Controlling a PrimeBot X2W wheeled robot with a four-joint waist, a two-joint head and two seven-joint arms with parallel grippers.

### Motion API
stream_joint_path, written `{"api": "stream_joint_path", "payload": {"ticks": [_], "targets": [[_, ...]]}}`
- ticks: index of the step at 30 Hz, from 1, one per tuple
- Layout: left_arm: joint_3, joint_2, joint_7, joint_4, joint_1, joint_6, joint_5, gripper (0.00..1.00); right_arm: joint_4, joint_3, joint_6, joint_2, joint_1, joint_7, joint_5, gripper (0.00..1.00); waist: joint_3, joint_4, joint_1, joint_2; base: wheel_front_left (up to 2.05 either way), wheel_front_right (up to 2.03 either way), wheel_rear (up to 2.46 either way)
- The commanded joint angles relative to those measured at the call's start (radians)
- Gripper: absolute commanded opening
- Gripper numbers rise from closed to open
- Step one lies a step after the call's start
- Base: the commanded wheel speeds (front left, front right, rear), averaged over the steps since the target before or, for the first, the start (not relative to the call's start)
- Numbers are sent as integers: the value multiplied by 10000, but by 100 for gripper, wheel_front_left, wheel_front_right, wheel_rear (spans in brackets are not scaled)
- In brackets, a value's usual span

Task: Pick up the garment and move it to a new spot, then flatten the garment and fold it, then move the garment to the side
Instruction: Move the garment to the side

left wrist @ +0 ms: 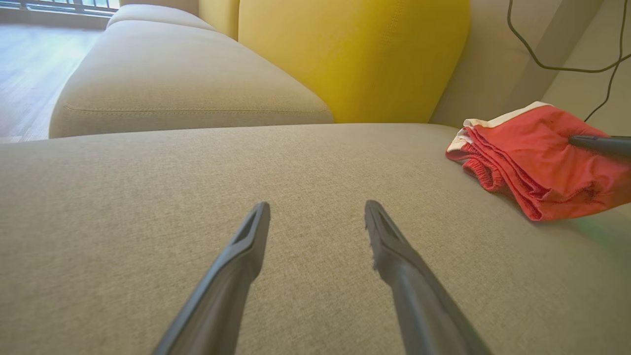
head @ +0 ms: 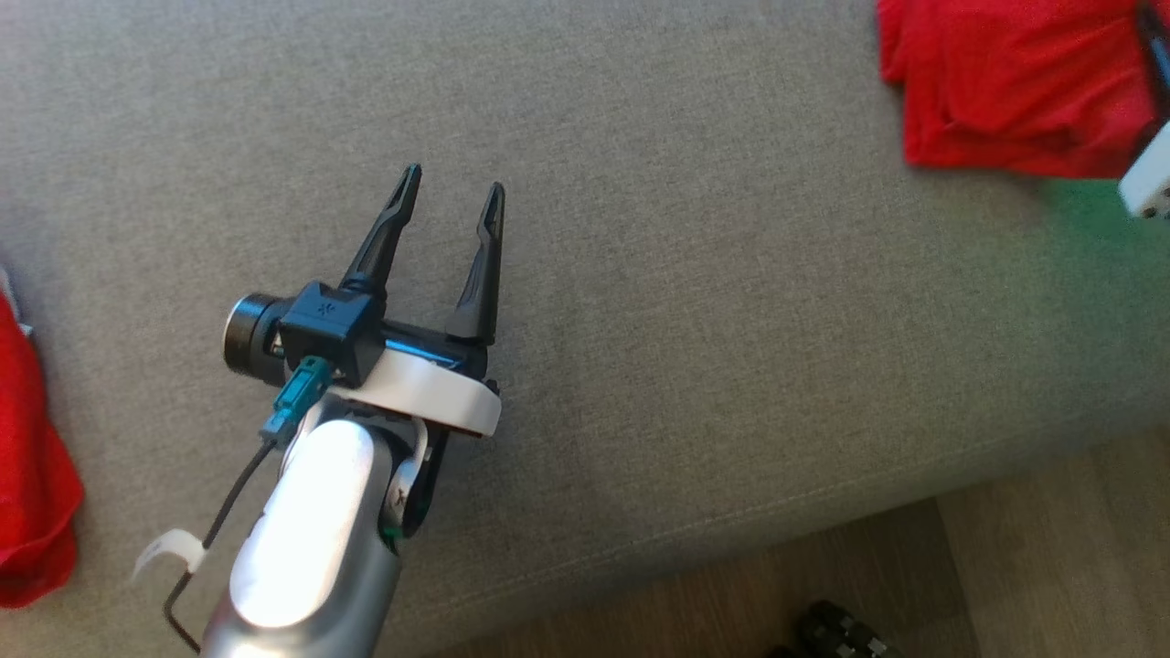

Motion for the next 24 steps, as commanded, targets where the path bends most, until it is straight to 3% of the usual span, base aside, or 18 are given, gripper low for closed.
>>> {"api": "stream_joint_path", "payload": {"ticks": [1,17,18,19,24], "targets": [[253,41,-53,-358,-222,-22,114,100,-182,-38,-4,-314,-116,-127,0,0,79,-46,-2,0,0,0,0],[252,41,-53,-242,-370,-87,165,100,1077,-892,-4,-230,-1059,-1019,-737,0,441,1,-2,0,0,0,0],[243,41,-53,-238,-373,-82,154,100,1119,-961,-4,-231,-1098,-1087,-774,53,450,12,-2,0,0,0,0],[237,41,-53,-233,-372,-78,144,100,1152,-1036,-4,-208,-1134,-1146,-793,100,452,24,-2,0,0,0,0],[221,41,-53,-177,-320,-67,72,100,1263,-1184,-4,-126,-1272,-1287,-913,100,379,89,-2,0,0,0,0]]}}
